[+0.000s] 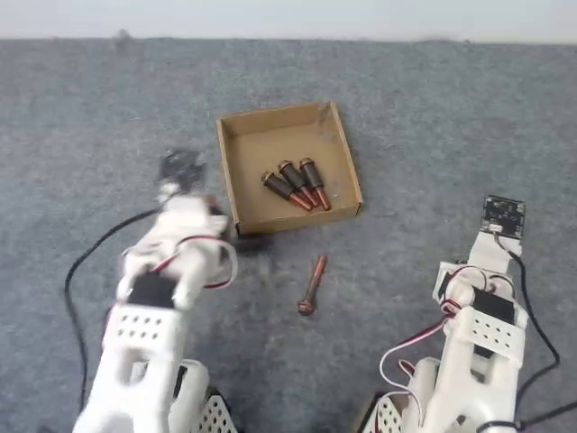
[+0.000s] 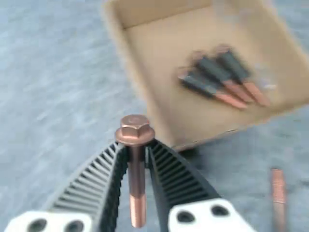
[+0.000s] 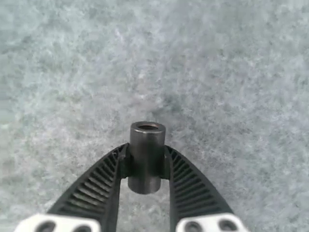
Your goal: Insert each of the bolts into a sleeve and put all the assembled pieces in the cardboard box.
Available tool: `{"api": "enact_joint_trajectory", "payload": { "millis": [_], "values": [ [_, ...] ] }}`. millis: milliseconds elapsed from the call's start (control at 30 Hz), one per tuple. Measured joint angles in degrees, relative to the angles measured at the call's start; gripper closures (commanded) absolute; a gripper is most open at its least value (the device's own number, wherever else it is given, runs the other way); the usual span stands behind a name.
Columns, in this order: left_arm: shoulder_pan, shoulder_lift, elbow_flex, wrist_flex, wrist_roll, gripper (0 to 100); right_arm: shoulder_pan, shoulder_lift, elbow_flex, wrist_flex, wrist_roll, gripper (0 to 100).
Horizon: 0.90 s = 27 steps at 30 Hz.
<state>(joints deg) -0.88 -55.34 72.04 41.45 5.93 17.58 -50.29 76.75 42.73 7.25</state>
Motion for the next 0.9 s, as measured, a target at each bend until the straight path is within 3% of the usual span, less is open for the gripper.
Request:
{"api": "enact_joint_trajectory", "payload": {
  "millis": [233,367,600,900],
  "values": [
    [-20.7,-20.9,15.6,3.8,0.0,99,-4.2,0.0,0.0,-3.9,0.0,98.3],
    [-28.2,-32.3,23.1,5.4,0.0,99,-5.6,0.0,0.0,-11.2,0.0,98.4],
    [-28.2,-47.4,25.1,15.7,-2.0,99,-10.3,0.0,0.0,-23.3,0.0,98.3],
    [-26.6,-47.6,25.1,16.9,-2.0,99,-15.9,0.0,0.8,-36.7,0.0,98.6]
  ]
}}
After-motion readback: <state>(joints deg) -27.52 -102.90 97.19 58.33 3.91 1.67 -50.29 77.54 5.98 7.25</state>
